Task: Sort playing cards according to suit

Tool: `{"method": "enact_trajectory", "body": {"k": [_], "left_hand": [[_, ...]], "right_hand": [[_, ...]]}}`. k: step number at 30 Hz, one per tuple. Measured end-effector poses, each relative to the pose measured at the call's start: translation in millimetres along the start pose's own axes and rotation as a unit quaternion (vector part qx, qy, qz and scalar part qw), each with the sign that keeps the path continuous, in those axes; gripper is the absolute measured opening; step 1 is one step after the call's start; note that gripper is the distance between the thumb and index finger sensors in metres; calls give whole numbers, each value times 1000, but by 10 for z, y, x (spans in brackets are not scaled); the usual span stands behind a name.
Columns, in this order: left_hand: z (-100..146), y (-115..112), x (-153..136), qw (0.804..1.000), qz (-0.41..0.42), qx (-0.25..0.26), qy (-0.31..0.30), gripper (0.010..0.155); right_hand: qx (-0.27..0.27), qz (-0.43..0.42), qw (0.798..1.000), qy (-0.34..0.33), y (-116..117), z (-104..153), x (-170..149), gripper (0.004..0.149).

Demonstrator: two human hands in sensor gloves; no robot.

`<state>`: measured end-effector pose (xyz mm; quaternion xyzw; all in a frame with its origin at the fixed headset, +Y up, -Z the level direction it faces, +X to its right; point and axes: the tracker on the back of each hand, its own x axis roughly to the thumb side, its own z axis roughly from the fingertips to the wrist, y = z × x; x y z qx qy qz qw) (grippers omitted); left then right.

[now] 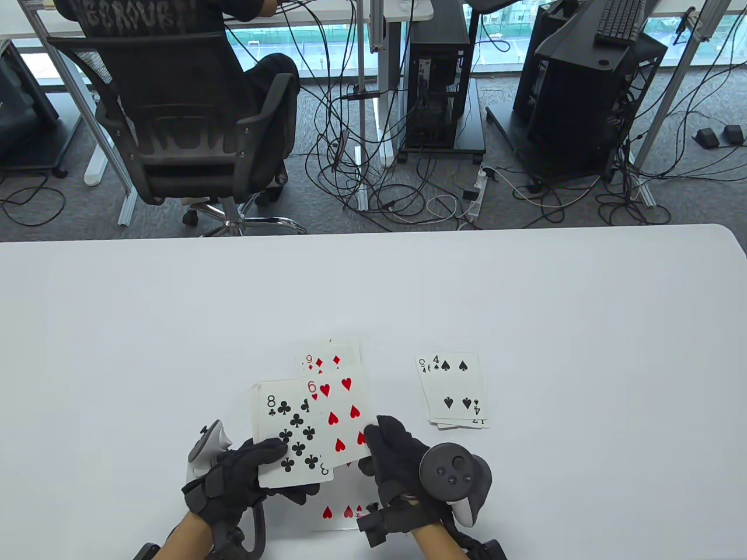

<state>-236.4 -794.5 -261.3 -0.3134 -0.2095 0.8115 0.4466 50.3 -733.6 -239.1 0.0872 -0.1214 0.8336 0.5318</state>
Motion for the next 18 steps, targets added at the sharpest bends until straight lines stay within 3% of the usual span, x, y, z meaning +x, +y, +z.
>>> {"method": "enact_trajectory", "body": {"k": [5, 8, 9, 10, 11, 12, 13, 17, 18], "left_hand": [[67, 133, 91, 999, -5, 40, -26, 53], [112, 209, 152, 997, -4, 61, -44, 53], [123, 225, 167, 997, -2, 65, -49, 60], [133, 240, 179, 996, -1, 69, -53, 53], [142, 254, 189, 996, 0, 73, -57, 60], [148, 263, 193, 995, 0, 76, -58, 53], [151, 264, 194, 995, -1, 77, -58, 60], [143, 246, 184, 996, -3, 72, -51, 60], [140, 246, 178, 996, -4, 72, -48, 53]], "right_hand": [[8, 43, 999, 19, -64, -32, -101, 52], [72, 56, 995, 37, 42, -9, -101, 55], [93, 62, 993, 42, 94, 3, -89, 56], [116, 72, 990, 45, 157, 24, -72, 56], [138, 85, 986, 41, 227, 49, -53, 56], [152, 101, 982, 43, 291, 78, -36, 56], [160, 118, 979, 48, 331, 99, -25, 55], [225, 231, 945, 59, 514, 172, 6, 51], [255, 255, 931, 62, 571, 187, 2, 50]]}}
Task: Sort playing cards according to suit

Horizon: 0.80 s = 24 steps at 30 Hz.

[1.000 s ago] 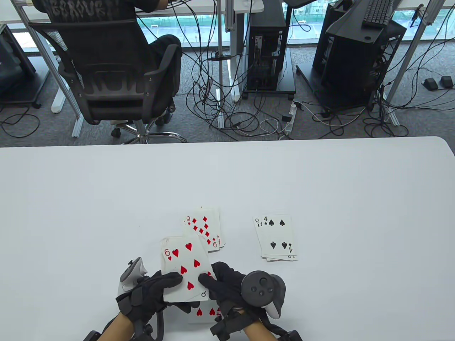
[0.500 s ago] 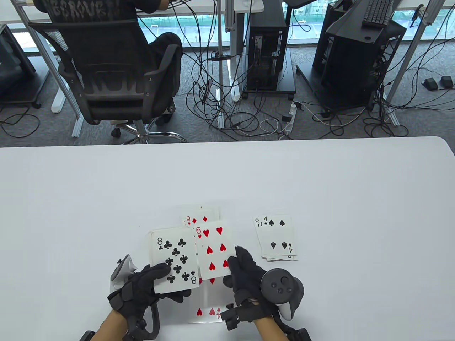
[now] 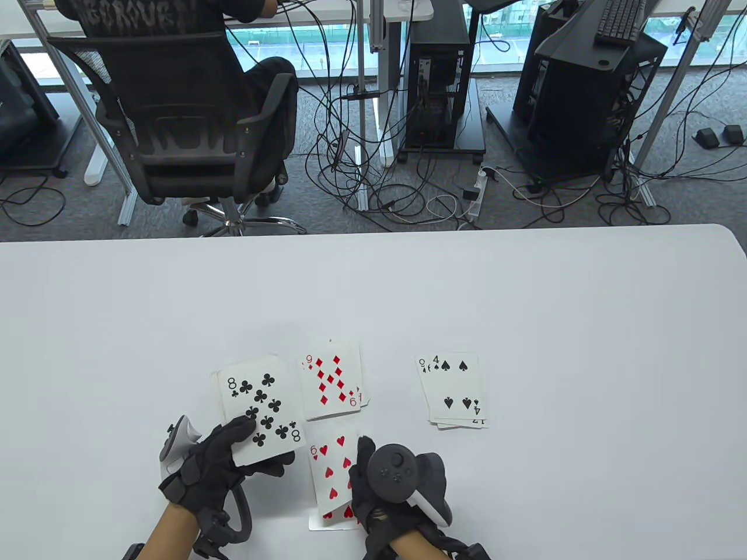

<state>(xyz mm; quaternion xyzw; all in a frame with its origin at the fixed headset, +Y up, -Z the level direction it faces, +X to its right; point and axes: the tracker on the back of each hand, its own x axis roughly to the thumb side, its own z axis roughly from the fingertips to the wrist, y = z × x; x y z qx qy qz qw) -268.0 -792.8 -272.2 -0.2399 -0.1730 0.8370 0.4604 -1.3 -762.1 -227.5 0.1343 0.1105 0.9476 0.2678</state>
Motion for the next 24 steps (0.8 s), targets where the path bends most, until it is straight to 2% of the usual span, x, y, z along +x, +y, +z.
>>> {"method": "enact_trajectory", "body": {"k": [3, 4, 7, 10, 11, 15, 18, 19, 20, 21, 22, 23, 24], "left_hand": [[1, -13, 0, 1000, -2, 1, 4, 53], [2, -15, -1, 1000, -2, 1, 4, 60], [2, -27, 1, 1000, -2, 1, 6, 61], [1, -27, -10, 1000, -5, -1, 11, 53], [0, -31, -13, 1000, -5, -1, 12, 61], [-4, -45, -28, 1000, -7, -3, 18, 61], [-6, -46, -32, 1000, -9, -6, 19, 61], [-7, -46, -35, 1000, -10, -7, 19, 53], [-10, -51, -38, 1000, -12, -9, 20, 61], [-13, -59, -46, 1000, -14, -11, 22, 53], [-18, -72, -54, 999, -17, -15, 25, 61], [-21, -83, -61, 999, -18, -17, 27, 53], [-29, -103, -72, 999, -18, -22, 30, 53]], "right_hand": [[59, 54, 997, 10, 133, -16, 49, 49], [66, 70, 995, 10, 157, -21, 60, 49], [73, 130, 989, 3, 189, -33, 132, 50], [85, 185, 979, 0, 222, -36, 189, 53], [86, 193, 977, -1, 232, -35, 200, 54], [107, 230, 967, -4, 277, -35, 263, 61], [115, 221, 969, 0, 254, -38, 256, 62], [114, 212, 970, 1, 236, -38, 246, 61], [108, 198, 974, 2, 194, -38, 229, 60], [100, 186, 977, 0, 154, -37, 217, 59], [80, 166, 983, -3, 83, -31, 201, 57], [60, 151, 987, -9, 31, -23, 193, 57], [18, 122, 992, -22, -60, -9, 182, 57]]}}
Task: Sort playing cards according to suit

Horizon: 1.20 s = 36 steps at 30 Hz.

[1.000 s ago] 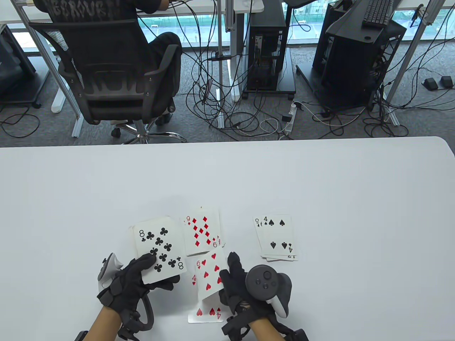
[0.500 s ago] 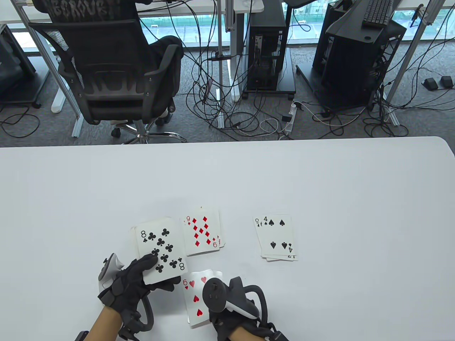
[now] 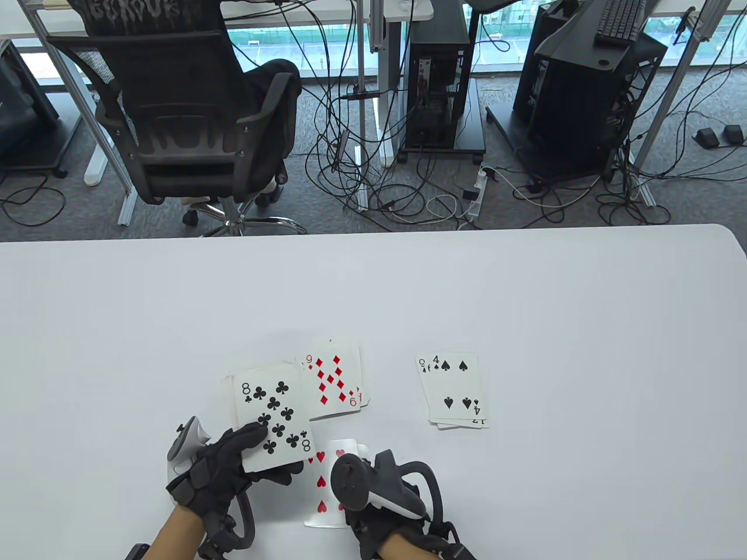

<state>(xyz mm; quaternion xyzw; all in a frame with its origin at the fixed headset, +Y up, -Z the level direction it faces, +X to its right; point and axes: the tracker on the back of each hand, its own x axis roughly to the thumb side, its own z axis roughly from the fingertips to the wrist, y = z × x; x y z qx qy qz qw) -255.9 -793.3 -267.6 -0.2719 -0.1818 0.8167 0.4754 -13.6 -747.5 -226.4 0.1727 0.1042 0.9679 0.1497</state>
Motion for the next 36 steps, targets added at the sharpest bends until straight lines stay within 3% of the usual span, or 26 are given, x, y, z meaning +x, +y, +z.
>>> {"method": "enact_trajectory", "body": {"k": [3, 6, 7, 8, 9, 11, 17, 21, 24, 27, 31, 36], "left_hand": [[-24, -52, -14, 1000, 0, -11, 4, 54], [-36, -101, -23, 1000, -3, -21, 7, 54], [-38, -115, -24, 1000, -3, -24, 8, 61], [-42, -129, -25, 1000, -4, -27, 8, 54], [-46, -141, -26, 999, -5, -30, 8, 61], [-51, -166, -34, 999, -6, -36, 11, 55], [-68, -220, -68, 999, -6, -49, 22, 56], [-60, -206, -56, 999, -15, -45, 23, 62], [-58, -198, -53, 999, -14, -43, 20, 57], [-54, -206, -46, 999, -18, -38, 23, 55], [-57, -224, -49, 999, -1, -47, 17, 54], [-47, -205, -39, 999, -4, -39, 17, 54]], "right_hand": [[-87, -86, 992, -32, -185, 32, -64, 57], [-171, -201, 962, -70, -372, 39, -107, 57], [-179, -234, 952, -81, -411, 32, -108, 58], [-183, -268, 942, -88, -445, 18, -103, 60], [-181, -301, 932, -88, -475, -1, -91, 65], [-164, -328, 926, -95, -500, -42, -49, 77], [-105, -258, 954, -114, -459, -161, 94, 93], [-100, -296, 945, -92, -385, -245, 38, 86], [-95, -344, 931, -76, -395, -281, -56, 71], [-123, -344, 929, -65, -448, -252, -139, 58], [-143, -357, 921, -55, -545, -164, -329, 53], [-126, -377, 918, -1, -682, 42, -754, 50]]}}
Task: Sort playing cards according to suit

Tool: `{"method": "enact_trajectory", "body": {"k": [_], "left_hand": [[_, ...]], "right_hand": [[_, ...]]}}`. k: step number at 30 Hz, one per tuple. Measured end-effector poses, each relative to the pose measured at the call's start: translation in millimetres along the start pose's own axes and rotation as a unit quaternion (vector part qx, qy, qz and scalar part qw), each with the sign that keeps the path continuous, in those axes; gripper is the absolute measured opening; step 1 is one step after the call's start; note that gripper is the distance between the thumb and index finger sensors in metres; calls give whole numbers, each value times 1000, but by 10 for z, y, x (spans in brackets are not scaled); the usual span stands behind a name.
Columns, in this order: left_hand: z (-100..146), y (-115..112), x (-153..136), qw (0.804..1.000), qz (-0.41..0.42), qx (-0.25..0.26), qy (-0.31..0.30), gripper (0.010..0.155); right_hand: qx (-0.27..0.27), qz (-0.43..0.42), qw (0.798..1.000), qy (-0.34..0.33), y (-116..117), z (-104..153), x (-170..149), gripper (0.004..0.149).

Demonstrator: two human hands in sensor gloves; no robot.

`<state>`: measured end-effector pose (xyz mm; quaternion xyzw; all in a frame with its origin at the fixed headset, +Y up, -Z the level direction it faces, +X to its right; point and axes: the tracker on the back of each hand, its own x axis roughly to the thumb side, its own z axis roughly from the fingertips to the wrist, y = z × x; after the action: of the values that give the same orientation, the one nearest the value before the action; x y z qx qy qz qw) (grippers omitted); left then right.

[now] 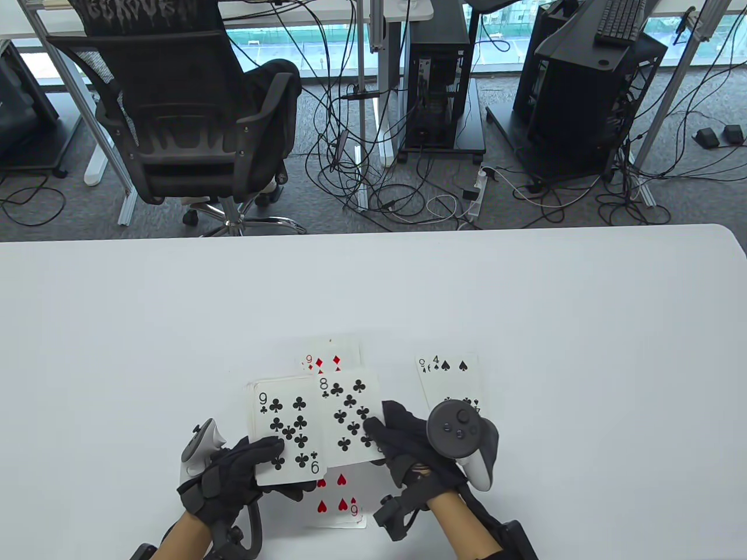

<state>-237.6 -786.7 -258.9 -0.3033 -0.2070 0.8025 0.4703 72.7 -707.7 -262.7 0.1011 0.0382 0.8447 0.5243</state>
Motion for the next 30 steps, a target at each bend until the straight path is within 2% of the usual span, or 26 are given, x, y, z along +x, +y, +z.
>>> {"method": "enact_trajectory", "body": {"k": [3, 5, 10, 16, 21, 22, 27, 30], "left_hand": [[3, 19, 3, 1000, 4, 2, -3, 55], [9, 31, -4, 1000, 4, 8, 2, 54], [12, 29, -17, 1000, 6, 10, 9, 54], [13, 30, -10, 1000, 5, 11, 7, 54], [13, 32, -13, 1000, 5, 10, 9, 54], [13, 32, -13, 1000, 5, 10, 9, 54], [12, 34, -10, 1000, 4, 10, 7, 55], [12, 33, -13, 1000, 4, 10, 8, 55]], "right_hand": [[-7, 57, 997, 51, -214, 119, -127, 49], [7, 123, 987, 100, -309, 240, -237, 49], [64, 176, 963, 195, -320, 445, -437, 51], [98, 353, 897, 249, -335, 504, -553, 53], [154, 418, 846, 293, -266, 516, -682, 57], [161, 445, 830, 295, -247, 516, -706, 59], [167, 527, 786, 278, -192, 497, -730, 61], [190, 566, 748, 289, -143, 490, -709, 62]]}}
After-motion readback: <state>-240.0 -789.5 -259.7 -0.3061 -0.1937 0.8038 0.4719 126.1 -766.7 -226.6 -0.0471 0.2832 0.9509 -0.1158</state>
